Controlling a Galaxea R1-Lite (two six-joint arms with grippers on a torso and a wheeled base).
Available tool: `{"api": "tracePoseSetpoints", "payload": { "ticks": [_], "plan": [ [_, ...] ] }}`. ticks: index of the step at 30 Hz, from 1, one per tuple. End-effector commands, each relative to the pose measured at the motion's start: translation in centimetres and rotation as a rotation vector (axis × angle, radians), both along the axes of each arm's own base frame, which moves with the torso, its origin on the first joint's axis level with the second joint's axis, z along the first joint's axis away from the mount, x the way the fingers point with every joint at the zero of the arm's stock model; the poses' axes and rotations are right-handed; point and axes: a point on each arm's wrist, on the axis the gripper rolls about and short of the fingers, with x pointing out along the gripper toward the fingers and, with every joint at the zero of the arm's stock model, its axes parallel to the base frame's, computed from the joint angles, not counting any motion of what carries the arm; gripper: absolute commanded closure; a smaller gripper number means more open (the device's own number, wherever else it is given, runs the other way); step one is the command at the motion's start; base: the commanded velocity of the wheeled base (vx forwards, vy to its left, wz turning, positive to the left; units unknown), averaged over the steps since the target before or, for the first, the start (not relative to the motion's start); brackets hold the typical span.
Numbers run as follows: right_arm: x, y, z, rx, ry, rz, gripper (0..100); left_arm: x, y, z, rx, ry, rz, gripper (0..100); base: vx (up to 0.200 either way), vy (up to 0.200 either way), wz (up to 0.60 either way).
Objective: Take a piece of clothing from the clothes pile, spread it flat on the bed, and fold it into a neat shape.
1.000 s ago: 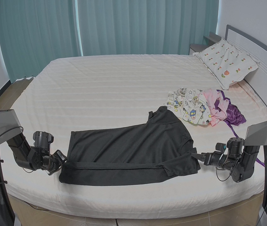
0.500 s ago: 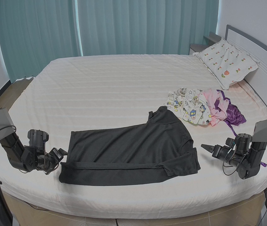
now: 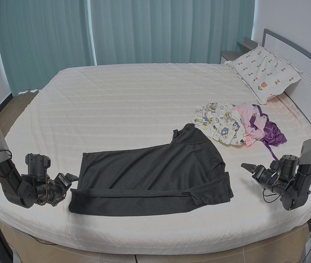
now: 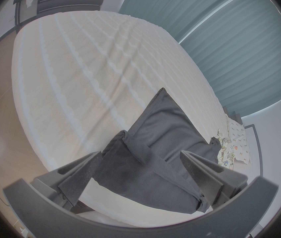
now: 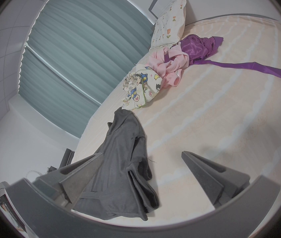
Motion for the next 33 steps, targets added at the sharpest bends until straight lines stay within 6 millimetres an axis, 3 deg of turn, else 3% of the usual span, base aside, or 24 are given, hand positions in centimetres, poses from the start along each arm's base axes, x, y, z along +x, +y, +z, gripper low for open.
{"api": "tracePoseSetpoints", "payload": {
  "ticks": [1,8,33],
  "plan": [
    [-0.6,0.1,-0.2,0.011,0.009,-0.005,0,-0.2,0.0,0.0,-0.016,0.003,-0.005,0,0.2,0.0,0.0],
    [-0.8,0.5,-0.5,0.011,0.015,0.009,0,-0.4,0.0,-0.2,-0.022,0.016,-0.004,0,0.2,0.0,0.0],
    [-0.9,1.4,-1.4,-0.004,0.026,0.011,0,-0.5,-0.2,-0.1,-0.066,0.017,-0.012,0,0.0,-0.008,0.0]
  ]
}}
